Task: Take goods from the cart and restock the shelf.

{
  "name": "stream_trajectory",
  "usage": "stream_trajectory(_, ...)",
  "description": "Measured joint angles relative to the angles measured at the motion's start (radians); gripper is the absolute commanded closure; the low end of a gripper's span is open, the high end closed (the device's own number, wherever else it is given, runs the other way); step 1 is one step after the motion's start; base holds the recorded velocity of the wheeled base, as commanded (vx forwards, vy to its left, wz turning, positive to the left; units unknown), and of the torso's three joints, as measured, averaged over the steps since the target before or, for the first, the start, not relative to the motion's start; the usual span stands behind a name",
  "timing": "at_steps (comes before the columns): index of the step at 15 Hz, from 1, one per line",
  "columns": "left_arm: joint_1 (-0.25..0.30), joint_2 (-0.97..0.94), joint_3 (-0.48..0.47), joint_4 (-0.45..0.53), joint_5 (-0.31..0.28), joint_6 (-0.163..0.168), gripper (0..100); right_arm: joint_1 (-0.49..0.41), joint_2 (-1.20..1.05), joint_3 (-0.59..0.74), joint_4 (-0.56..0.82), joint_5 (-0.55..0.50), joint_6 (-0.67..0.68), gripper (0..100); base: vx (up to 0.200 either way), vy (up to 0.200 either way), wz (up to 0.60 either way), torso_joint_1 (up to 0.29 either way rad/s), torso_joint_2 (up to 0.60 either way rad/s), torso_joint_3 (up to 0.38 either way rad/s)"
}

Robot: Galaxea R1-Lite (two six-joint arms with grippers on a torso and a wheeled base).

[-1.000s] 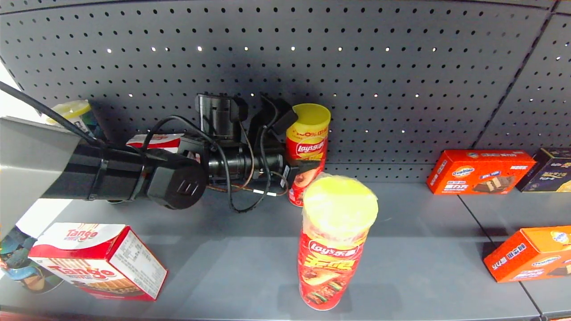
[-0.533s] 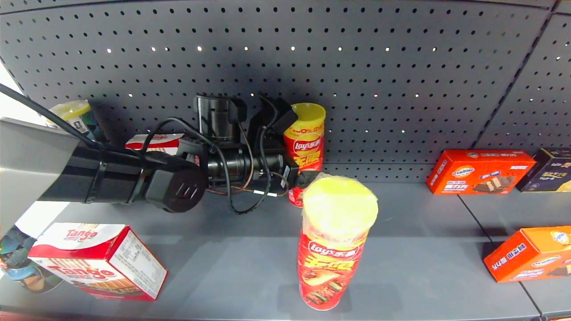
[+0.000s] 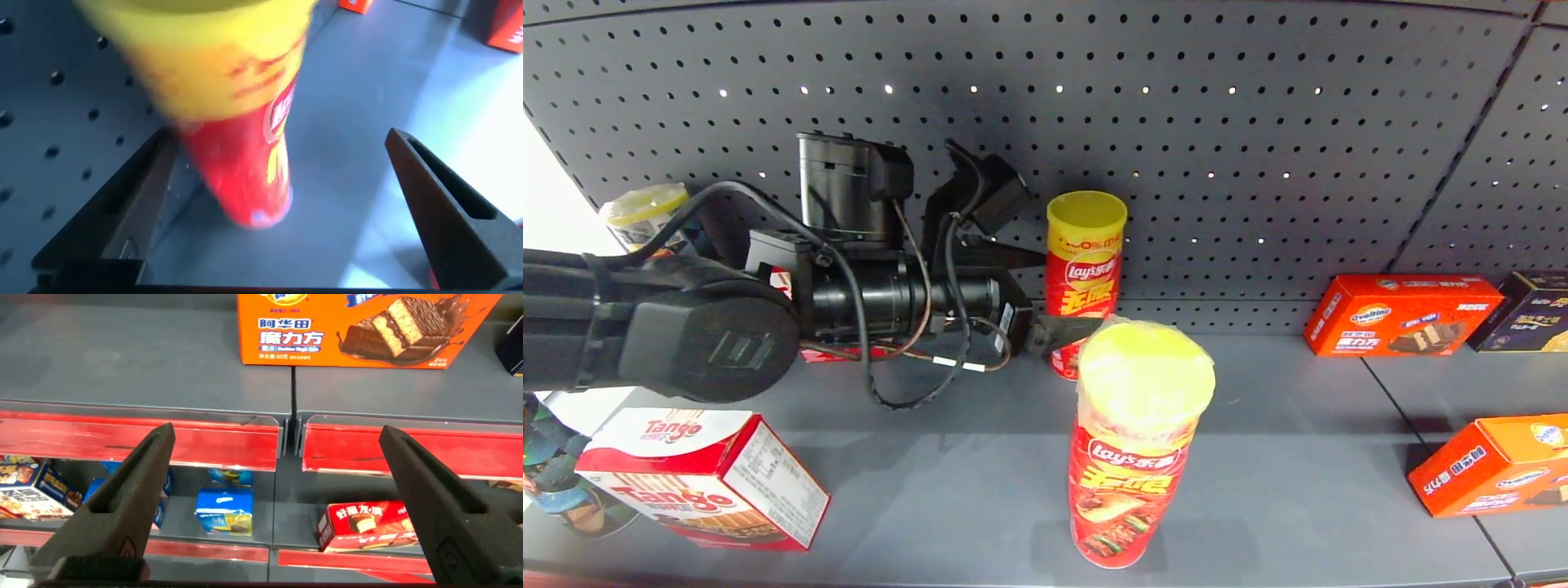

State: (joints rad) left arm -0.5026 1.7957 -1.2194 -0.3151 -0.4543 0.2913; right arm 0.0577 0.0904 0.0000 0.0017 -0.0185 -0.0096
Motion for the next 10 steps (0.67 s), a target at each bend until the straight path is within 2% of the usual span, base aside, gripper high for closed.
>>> stream_trajectory(2,-0.001,-0.057,0.052,0.006,0.022,-0.002,0,0.0,0.0,0.0,0.0,0.0,0.0,0,0.0,0.0,0.0,0.0,0.0,0.0)
stream_trajectory(4,0.004,-0.103,0.094,0.009,0.073,-0.008,0,0.0,0.0,0.0,0.0,0.0,0.0,0,0.0,0.0,0.0,0.0,0.0,0.0)
stream_trajectory(7,0.005,-0.153,0.131,0.075,0.154,-0.036,0,0.0,0.0,0.0,0.0,0.0,0.0,0,0.0,0.0,0.0,0.0,0.0,0.0)
stream_trajectory(10,0.002,-0.173,0.111,0.161,0.301,-0.039,0,0.0,0.0,0.0,0.0,0.0,-0.001,0,0.0,0.0,0.0,0.0,0.0,0.0)
